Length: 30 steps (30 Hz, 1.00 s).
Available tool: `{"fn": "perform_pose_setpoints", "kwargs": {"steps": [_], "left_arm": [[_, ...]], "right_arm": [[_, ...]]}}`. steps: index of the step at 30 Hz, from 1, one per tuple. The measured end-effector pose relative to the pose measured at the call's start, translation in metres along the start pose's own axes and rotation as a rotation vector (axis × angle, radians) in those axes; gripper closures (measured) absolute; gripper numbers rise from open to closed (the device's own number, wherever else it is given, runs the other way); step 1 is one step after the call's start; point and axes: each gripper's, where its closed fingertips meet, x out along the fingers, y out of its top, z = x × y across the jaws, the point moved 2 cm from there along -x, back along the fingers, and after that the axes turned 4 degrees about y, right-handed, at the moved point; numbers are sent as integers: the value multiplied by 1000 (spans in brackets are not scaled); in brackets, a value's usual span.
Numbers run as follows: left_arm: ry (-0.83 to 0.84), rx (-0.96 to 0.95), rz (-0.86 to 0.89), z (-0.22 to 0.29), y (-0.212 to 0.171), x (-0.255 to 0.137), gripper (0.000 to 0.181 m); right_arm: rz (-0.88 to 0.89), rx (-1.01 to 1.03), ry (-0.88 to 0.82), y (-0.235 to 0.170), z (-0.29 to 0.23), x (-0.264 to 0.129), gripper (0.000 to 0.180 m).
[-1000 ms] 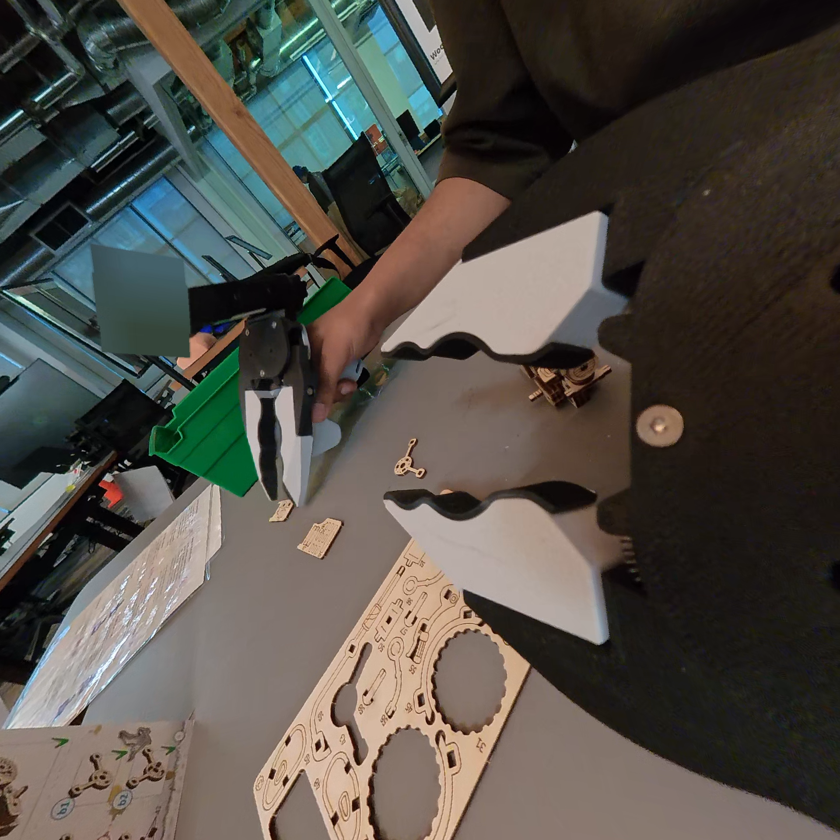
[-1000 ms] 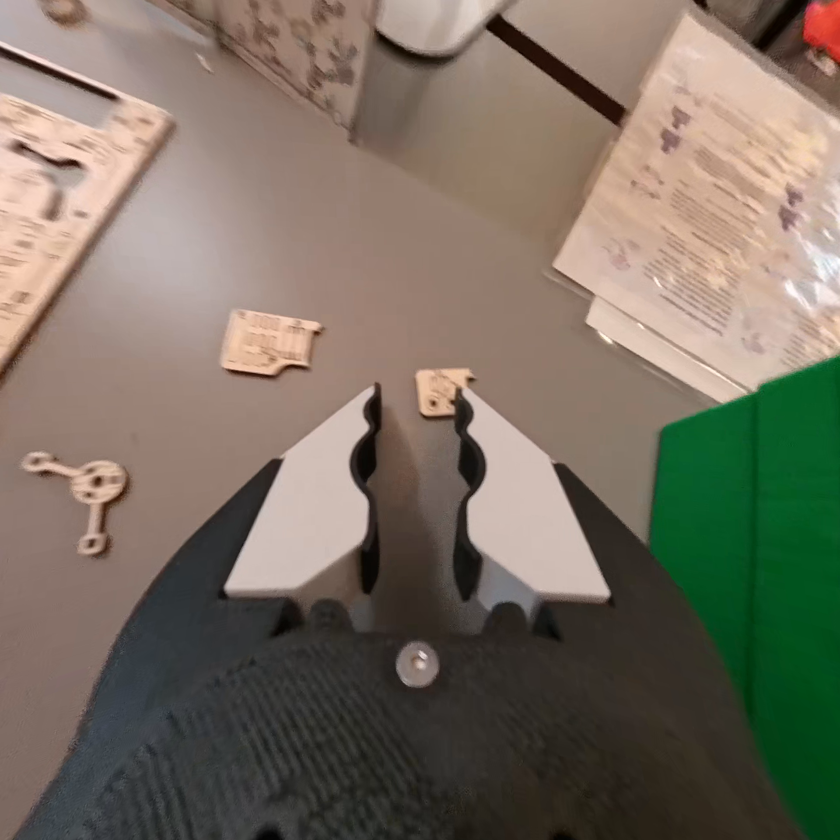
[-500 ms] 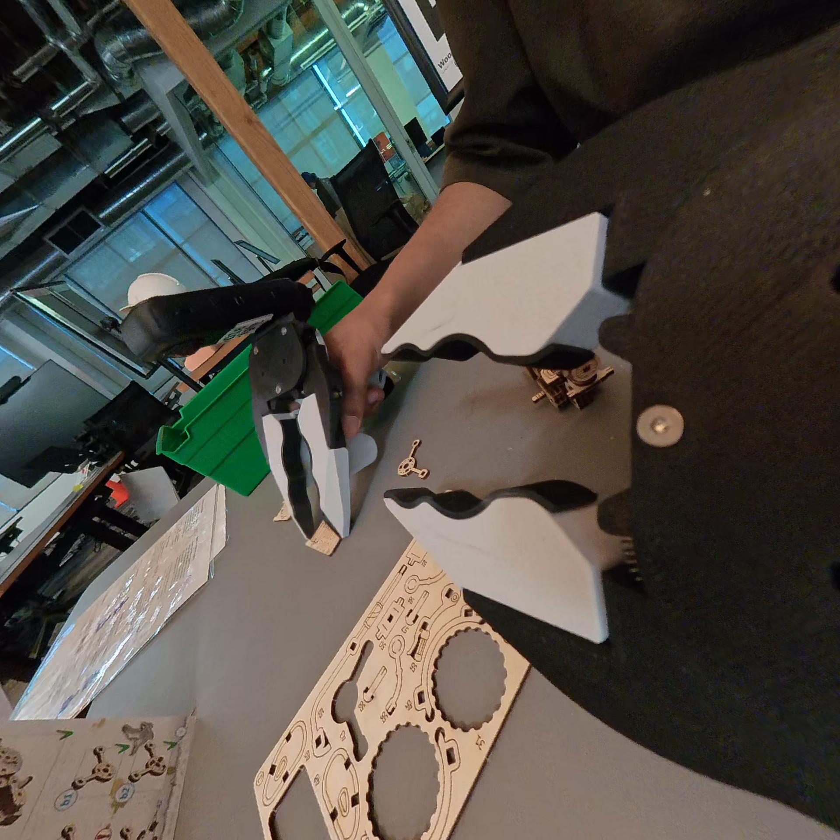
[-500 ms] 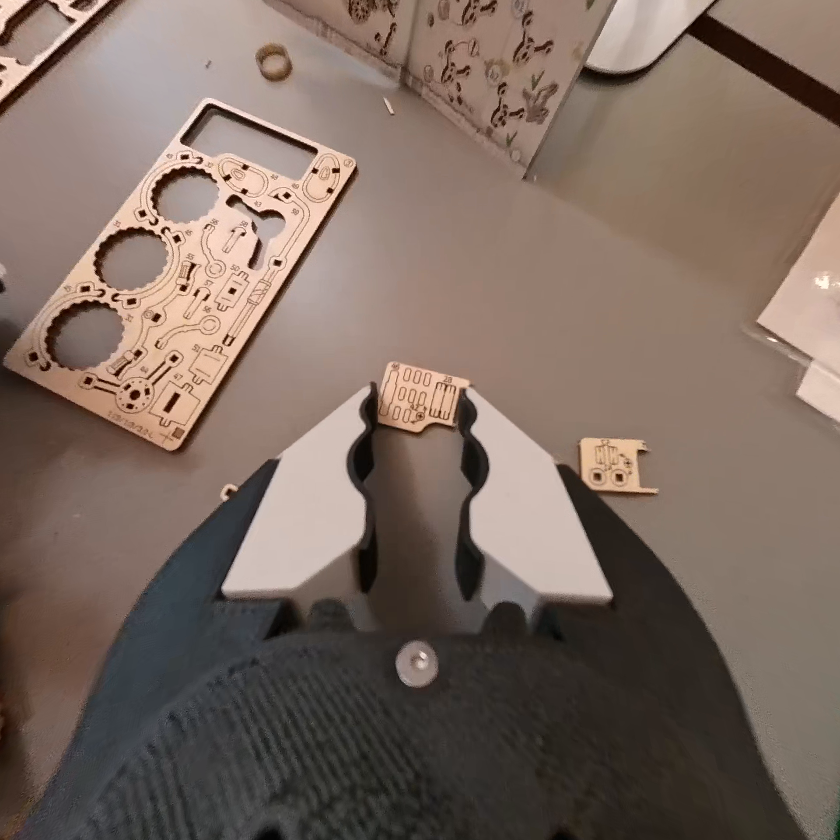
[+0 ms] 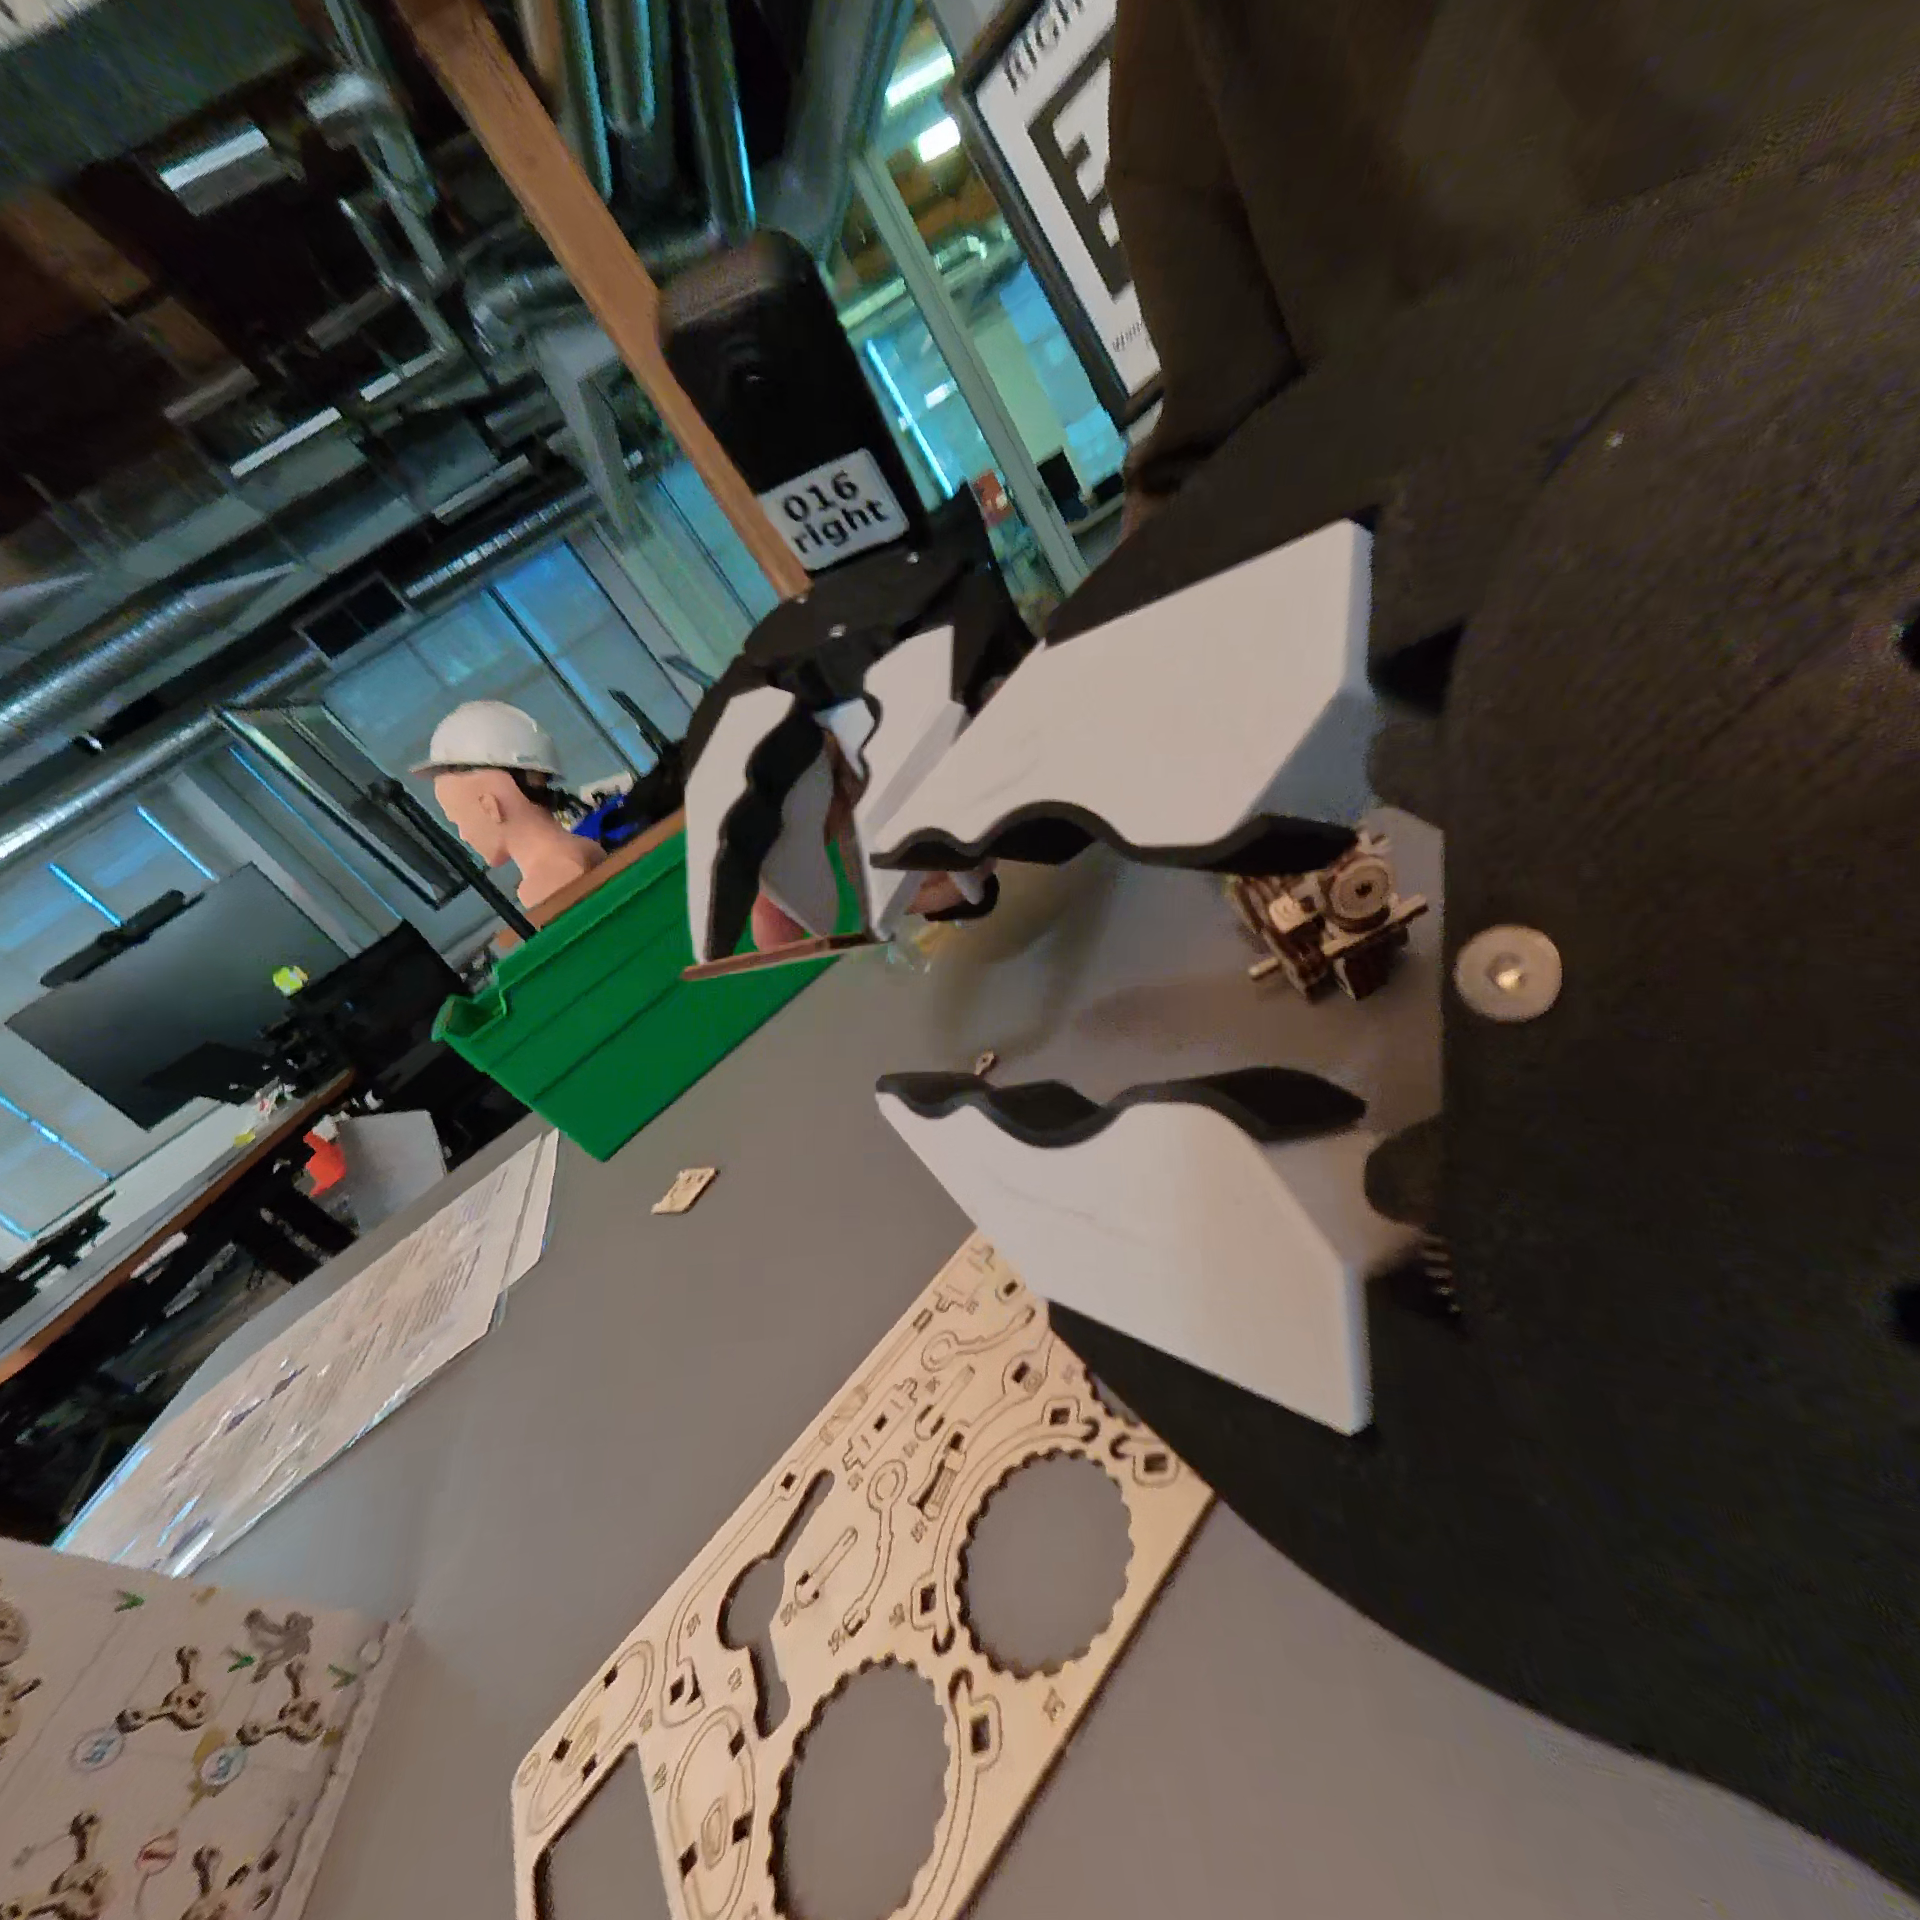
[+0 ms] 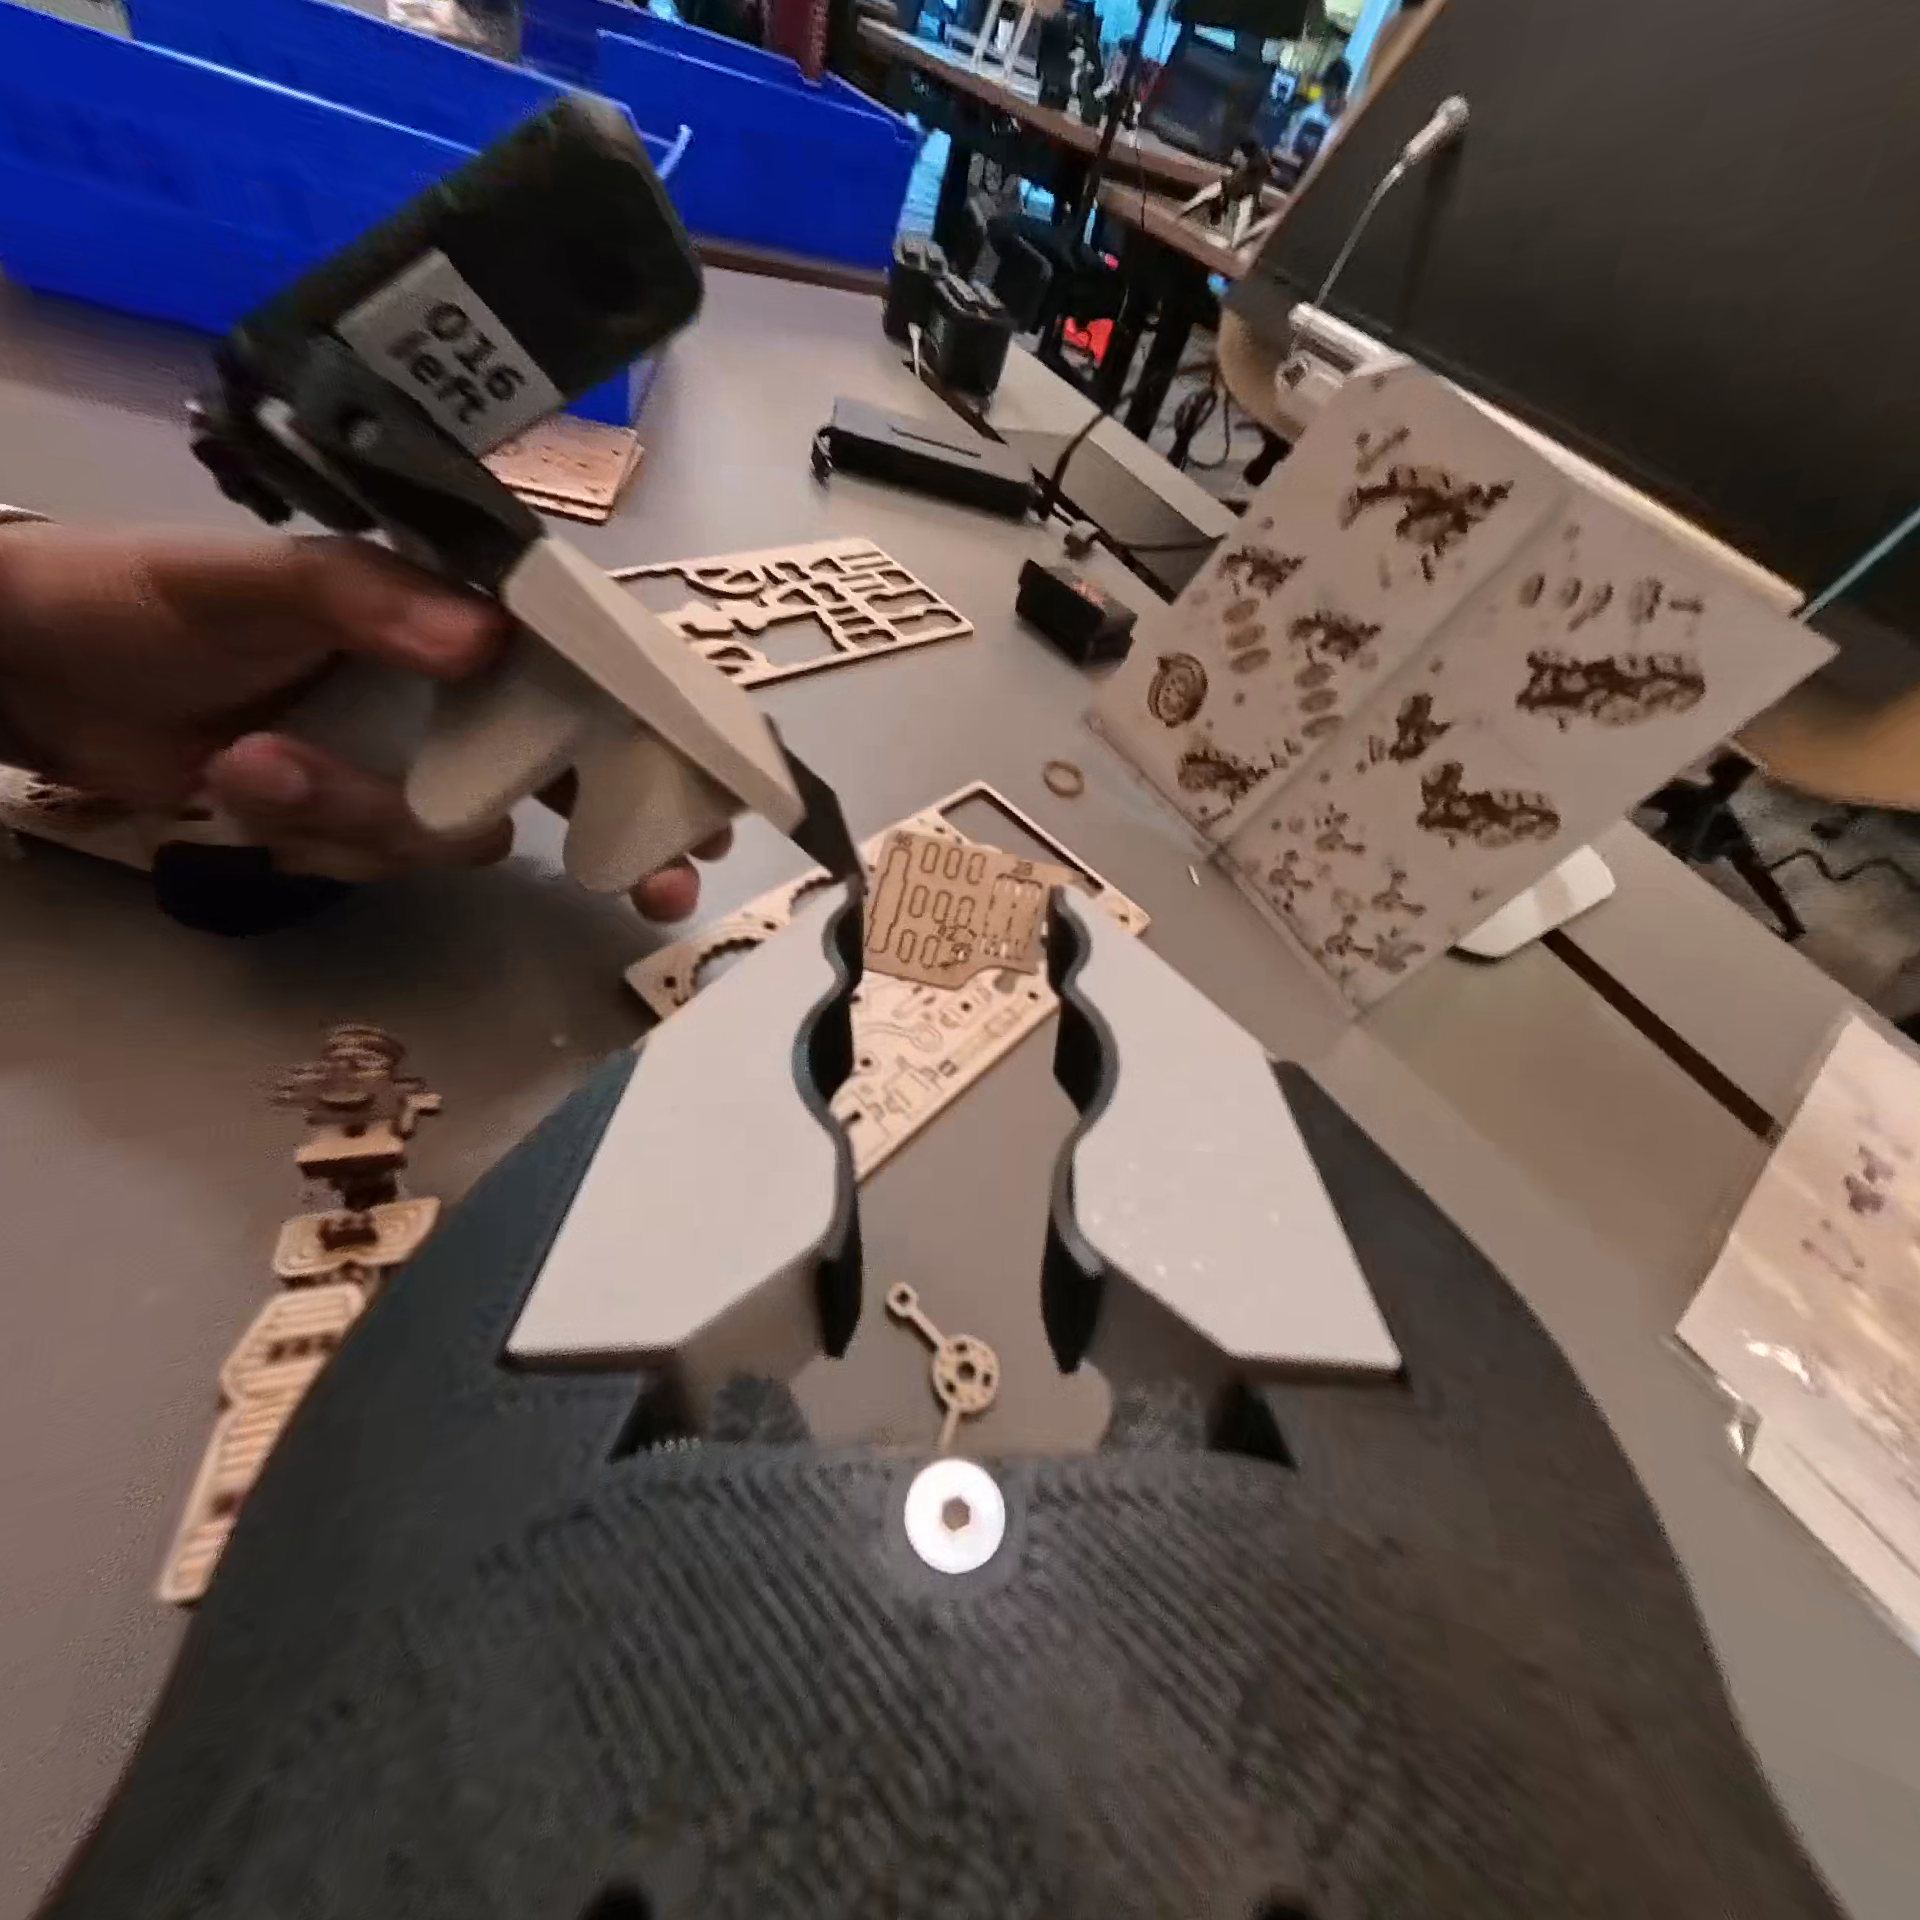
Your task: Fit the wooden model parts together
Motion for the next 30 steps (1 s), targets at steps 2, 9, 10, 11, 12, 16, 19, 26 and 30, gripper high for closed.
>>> {"fn": "perform_pose_setpoints", "kwargs": {"steps": [2, 9, 10, 11, 12, 16, 19, 26, 30], "left_arm": [[-47, -56, 10, 3, 1, -1, 150], [-133, -219, 46, 3, 5, -4, 174], [-127, -220, 47, 3, 5, -4, 179], [-123, -216, 48, 2, 5, -4, 179], [-120, -212, 47, 2, 6, -4, 179], [-93, -177, 59, -1, 8, -6, 180], [-88, -146, 49, -2, 10, -8, 180], [-134, -67, -48, 7, 0, -5, 180], [-151, -4, -109, 13, -8, -3, 180]], "right_arm": [[15, -16, 4, 6, -9, 3, 146], [-5, -91, -27, 9, -21, 12, 146], [-4, -97, -32, 10, -21, 12, 146], [-3, -98, -35, 10, -22, 12, 146], [-1, -94, -36, 10, -22, 12, 146], [40, -33, 1, 11, -21, 11, 139], [121, 185, 86, 14, -11, 3, 131], [110, 552, 326, -3, 2, -9, 135], [39, 611, 453, -13, -16, -5, 138]]}}
